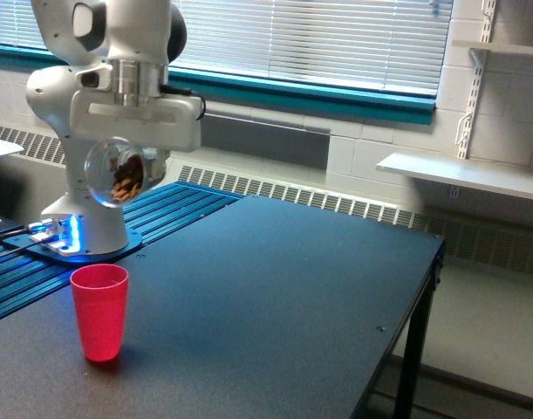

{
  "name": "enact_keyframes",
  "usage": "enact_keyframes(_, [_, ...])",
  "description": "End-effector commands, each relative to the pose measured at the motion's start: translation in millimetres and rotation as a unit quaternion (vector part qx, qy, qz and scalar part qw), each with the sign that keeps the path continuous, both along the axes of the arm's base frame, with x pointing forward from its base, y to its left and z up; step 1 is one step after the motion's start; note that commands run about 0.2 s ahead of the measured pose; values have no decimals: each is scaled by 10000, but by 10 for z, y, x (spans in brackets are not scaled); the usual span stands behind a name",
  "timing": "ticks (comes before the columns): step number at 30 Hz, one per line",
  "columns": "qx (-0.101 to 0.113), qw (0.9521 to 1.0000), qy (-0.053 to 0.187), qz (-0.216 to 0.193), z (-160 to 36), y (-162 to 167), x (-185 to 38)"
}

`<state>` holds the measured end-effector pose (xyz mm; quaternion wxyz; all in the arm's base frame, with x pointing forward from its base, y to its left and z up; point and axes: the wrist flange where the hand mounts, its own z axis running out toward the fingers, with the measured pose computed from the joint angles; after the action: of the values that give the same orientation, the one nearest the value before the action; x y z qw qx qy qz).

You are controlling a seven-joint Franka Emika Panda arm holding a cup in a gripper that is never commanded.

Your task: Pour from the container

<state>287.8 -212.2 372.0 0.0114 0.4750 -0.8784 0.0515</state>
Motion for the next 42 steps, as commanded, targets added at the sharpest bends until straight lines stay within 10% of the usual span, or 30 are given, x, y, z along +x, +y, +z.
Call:
enact_keyframes(1, [86,9999,-34,125,-37,-143,33])
enact_keyframes(42, [588,9978,287,-45,-544,-316,134])
